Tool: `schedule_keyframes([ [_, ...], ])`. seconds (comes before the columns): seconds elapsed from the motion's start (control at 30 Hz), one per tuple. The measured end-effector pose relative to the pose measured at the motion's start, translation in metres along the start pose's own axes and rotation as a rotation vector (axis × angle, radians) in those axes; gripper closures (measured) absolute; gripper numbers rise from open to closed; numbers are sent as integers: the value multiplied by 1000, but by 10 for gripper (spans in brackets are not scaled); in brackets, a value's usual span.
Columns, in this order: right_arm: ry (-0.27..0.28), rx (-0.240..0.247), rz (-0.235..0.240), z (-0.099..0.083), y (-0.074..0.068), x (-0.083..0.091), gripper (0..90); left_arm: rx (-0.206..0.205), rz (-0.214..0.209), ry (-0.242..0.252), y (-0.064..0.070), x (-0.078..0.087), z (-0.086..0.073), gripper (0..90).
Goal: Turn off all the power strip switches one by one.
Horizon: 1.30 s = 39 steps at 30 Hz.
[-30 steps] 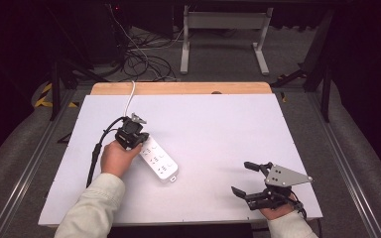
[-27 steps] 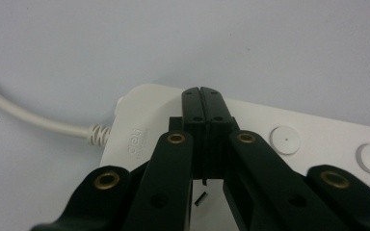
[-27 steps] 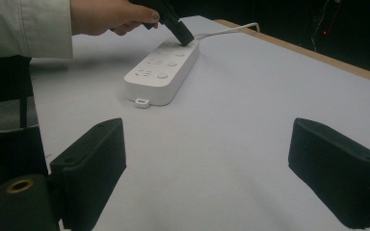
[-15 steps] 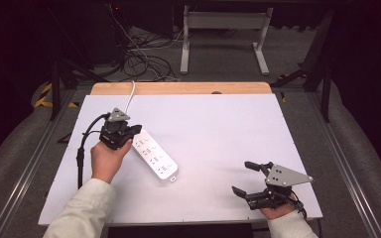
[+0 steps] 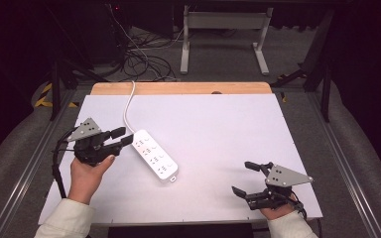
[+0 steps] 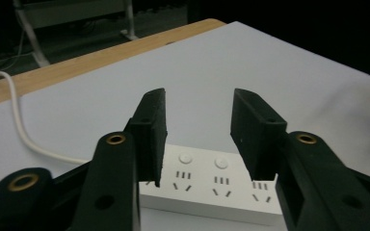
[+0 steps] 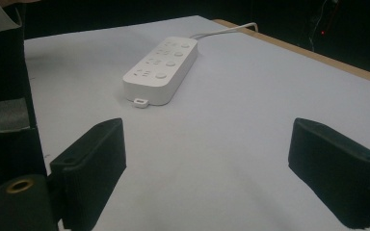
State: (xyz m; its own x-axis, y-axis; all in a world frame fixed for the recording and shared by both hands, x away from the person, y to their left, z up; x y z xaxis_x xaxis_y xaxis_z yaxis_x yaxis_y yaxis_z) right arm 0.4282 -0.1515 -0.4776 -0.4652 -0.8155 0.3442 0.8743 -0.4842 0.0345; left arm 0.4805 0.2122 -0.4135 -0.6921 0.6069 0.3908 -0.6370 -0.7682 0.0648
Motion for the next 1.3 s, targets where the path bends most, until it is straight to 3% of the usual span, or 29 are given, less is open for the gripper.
schedule_keyframes([
  [0.07, -1, 0, 0, 0, 0, 0, 135, -9, -10, 19, 3, 7, -2, 495],
  [0.17, -2, 0, 0, 0, 0, 0, 135, -21, 9, 46, 4, 17, -6, 416],
  [0.37, -1, -1, 0, 0, 0, 0, 135, 9, -20, 63, 4, 31, -24, 305],
  [0.5, -2, -3, 0, -1, 0, 0, 135, -26, -8, 67, 4, 37, -36, 261],
  [0.63, -5, -4, 0, -1, 0, -1, 135, -95, -13, 54, 10, 39, -50, 229],
  [0.77, -6, -5, 2, -1, -1, -1, 135, -123, -15, 44, 15, 40, -65, 222],
  [0.87, -6, -5, 3, -1, -1, -1, 135, -113, 2, 32, 15, 41, -74, 229],
  [1.0, -7, -5, 3, -1, -1, -1, 135, -109, 69, -8, 9, 40, -89, 250],
  [1.23, -12, -4, 2, -2, 0, 0, 131, -78, 43, -49, 6, 36, -111, 245],
  [1.3, -11, -4, 2, -3, 0, -1, 131, -44, 32, -46, 7, 36, -113, 249],
])
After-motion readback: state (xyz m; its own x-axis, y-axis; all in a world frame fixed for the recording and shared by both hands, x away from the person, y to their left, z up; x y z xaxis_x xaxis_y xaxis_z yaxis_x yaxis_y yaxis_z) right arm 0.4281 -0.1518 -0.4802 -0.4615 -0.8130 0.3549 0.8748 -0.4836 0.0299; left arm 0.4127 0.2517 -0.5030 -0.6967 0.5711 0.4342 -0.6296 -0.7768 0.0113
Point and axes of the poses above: each handheld gripper's, and its own axes: x roughly backward along the jaws, z roughly out of its top, y roughly to its right, the point moved 9 cm from there along -x, roughly forward along the jaws, and after that the axes turned 3 degrees about z, right-handed, at the moved point
